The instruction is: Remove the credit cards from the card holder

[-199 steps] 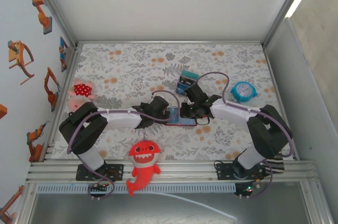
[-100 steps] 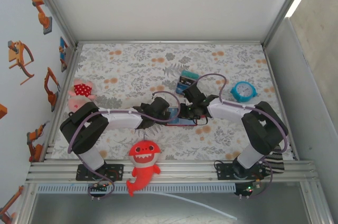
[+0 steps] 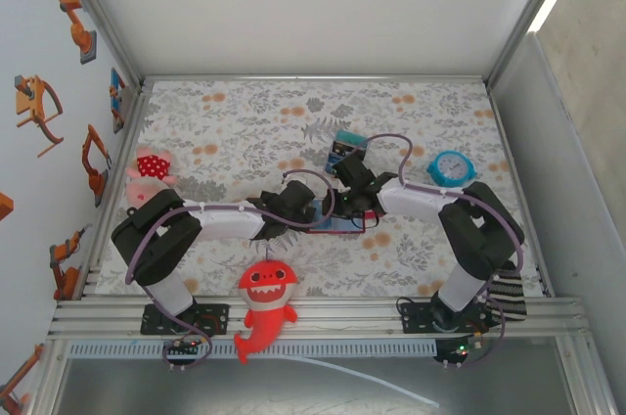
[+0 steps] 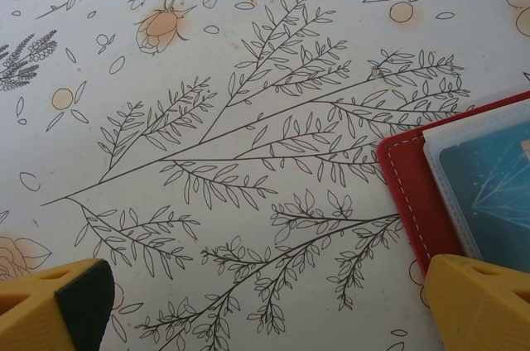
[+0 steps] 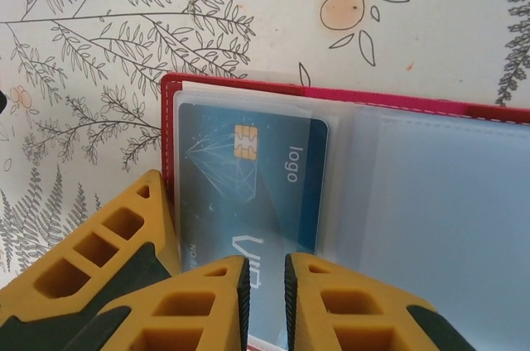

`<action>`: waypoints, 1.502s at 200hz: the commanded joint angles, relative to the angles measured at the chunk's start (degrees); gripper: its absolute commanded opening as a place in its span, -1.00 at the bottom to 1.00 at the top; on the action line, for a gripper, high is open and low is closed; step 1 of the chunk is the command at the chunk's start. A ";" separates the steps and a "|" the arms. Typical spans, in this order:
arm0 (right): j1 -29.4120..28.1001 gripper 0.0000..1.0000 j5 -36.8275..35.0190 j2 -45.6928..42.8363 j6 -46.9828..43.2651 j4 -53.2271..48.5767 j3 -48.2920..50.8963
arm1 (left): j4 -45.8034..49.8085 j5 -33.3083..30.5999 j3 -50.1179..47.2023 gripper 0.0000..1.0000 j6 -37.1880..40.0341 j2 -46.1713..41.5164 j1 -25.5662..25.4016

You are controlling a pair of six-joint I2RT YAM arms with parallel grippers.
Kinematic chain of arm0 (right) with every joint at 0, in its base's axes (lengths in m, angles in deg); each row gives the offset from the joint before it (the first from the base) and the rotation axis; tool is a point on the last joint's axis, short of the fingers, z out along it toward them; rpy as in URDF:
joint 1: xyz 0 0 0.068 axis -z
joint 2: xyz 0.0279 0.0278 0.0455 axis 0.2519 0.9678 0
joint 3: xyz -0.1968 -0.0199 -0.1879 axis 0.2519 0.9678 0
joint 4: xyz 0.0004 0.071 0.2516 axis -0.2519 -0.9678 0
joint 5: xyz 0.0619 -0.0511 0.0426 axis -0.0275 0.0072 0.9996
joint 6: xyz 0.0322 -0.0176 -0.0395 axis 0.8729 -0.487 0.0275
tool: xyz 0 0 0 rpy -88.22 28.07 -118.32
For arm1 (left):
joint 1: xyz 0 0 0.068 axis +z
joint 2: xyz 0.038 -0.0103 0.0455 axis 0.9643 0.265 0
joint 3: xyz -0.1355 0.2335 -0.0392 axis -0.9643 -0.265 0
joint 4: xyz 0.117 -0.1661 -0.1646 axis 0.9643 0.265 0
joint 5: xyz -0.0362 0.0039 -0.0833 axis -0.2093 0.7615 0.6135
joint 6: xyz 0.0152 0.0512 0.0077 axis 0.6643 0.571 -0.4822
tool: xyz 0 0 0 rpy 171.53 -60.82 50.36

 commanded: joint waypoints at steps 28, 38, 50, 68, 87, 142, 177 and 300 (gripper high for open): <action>-0.38 -0.59 0.13 2.91 1.01 -0.96 -1.57 | 3.87 -1.29 -0.05 0.94 0.28 0.70 -0.28; -0.40 -0.59 -0.20 3.27 1.07 -1.37 -1.69 | 3.92 -1.42 0.03 0.94 0.19 0.75 -0.28; -0.38 -0.59 -0.64 3.48 1.14 -1.95 -1.76 | 4.10 -1.55 0.03 0.94 0.12 0.78 -0.35; -0.38 -0.59 -1.36 3.88 1.18 -3.29 -2.00 | 4.35 -1.76 0.12 0.94 0.03 0.67 -0.37; -0.46 -0.58 -1.74 3.99 1.34 -4.11 -2.00 | 4.75 -1.97 0.21 0.94 0.05 0.66 -0.37; -0.73 -0.53 -2.49 3.29 1.48 -6.21 -2.79 | 5.19 -2.23 0.91 0.94 -0.04 1.14 -0.45; -0.73 -0.45 -2.73 3.82 1.70 -6.35 -2.78 | 5.22 -2.19 1.07 0.94 -0.07 1.30 -0.54; -0.66 -0.38 1.05 4.34 4.33 1.88 1.45 | 7.32 -3.07 2.47 0.94 0.05 2.37 -1.07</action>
